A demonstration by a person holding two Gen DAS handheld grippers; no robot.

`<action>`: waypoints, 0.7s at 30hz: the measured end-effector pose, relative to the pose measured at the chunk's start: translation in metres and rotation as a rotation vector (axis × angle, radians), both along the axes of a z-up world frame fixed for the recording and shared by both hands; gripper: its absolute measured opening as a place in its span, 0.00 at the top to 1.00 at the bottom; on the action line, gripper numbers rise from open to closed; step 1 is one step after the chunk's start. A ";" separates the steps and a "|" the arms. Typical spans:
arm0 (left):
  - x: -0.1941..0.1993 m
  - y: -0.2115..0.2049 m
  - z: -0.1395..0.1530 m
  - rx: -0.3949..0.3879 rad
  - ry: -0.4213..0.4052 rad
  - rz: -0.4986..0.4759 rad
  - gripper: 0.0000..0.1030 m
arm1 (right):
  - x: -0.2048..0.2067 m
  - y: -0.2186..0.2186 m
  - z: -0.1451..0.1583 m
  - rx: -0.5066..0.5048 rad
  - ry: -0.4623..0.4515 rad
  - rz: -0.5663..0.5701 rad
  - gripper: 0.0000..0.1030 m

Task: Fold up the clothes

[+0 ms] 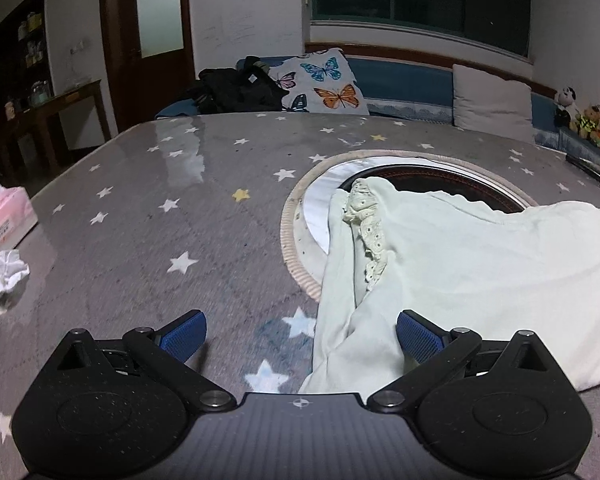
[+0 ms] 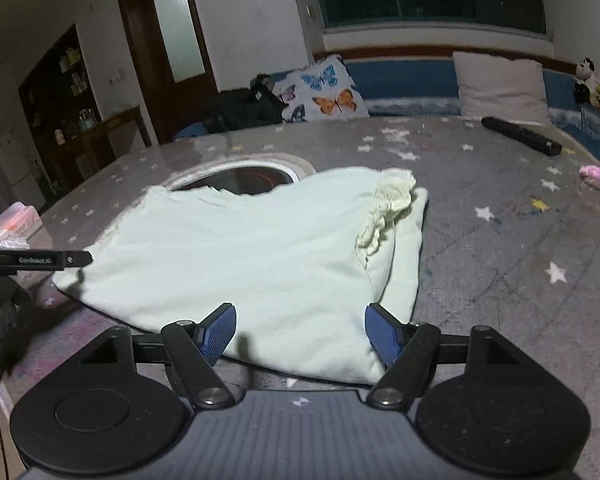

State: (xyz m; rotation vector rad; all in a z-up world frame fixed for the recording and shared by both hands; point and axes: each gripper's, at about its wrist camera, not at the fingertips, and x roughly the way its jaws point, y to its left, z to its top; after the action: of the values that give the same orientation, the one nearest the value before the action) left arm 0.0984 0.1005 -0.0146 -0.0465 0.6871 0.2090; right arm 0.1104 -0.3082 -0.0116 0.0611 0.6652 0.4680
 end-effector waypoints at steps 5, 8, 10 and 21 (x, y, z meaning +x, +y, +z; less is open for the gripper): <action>-0.005 0.002 -0.004 0.018 0.000 0.011 0.00 | -0.005 0.002 -0.009 0.003 0.019 0.008 0.25; -0.011 0.005 -0.001 0.018 -0.006 0.022 0.00 | -0.008 0.000 -0.010 -0.003 0.016 0.012 0.25; -0.017 0.006 0.002 0.014 -0.013 0.023 0.00 | -0.011 -0.001 -0.006 -0.001 0.013 0.007 0.20; -0.026 0.007 -0.009 0.034 0.006 0.011 0.00 | -0.012 0.012 -0.008 0.006 0.008 0.033 0.06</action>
State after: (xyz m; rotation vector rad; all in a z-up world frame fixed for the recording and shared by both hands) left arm 0.0726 0.1077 -0.0237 -0.0174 0.6892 0.2315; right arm 0.0982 -0.2963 -0.0201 0.0584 0.6736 0.5015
